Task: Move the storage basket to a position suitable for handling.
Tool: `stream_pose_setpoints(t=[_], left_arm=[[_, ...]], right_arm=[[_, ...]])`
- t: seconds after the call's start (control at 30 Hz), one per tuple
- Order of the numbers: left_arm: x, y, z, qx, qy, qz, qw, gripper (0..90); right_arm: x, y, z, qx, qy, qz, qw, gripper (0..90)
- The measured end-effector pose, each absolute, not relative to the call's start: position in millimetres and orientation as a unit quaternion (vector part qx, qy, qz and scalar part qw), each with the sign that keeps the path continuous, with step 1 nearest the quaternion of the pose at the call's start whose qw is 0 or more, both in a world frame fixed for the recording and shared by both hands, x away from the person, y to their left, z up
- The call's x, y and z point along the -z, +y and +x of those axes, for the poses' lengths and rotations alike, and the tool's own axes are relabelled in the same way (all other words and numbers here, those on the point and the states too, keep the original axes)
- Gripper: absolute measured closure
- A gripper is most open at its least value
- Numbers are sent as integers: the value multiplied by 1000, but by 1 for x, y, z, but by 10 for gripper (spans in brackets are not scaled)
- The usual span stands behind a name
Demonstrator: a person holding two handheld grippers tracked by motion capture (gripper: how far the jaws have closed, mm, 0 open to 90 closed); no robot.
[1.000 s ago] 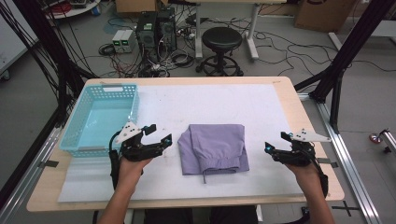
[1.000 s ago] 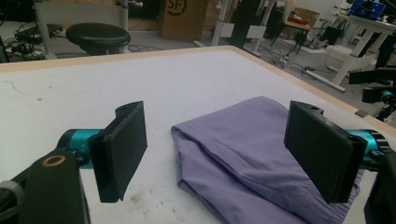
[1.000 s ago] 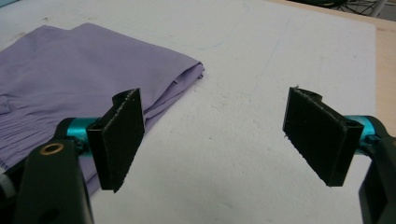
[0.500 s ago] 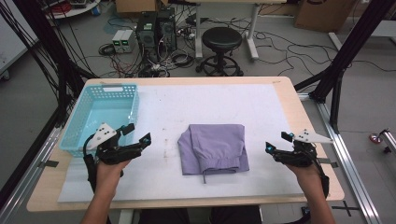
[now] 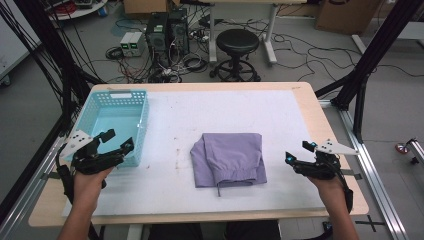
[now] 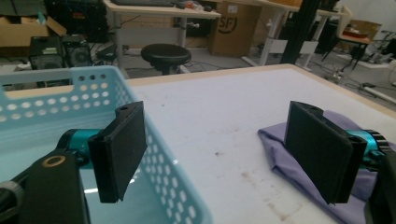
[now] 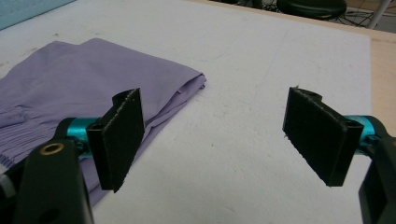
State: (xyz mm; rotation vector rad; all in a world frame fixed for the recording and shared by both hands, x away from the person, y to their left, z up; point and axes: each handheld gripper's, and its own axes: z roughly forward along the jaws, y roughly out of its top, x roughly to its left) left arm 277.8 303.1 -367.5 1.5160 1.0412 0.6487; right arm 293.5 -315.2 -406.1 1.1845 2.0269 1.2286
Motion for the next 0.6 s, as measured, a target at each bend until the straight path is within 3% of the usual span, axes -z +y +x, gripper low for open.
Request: stream_pose_setpoints(t=[0.6], left_arm=[[379, 367, 290, -301, 519, 603, 526, 243]], right_arm=[[409, -319, 291, -445, 740, 440, 245, 210]])
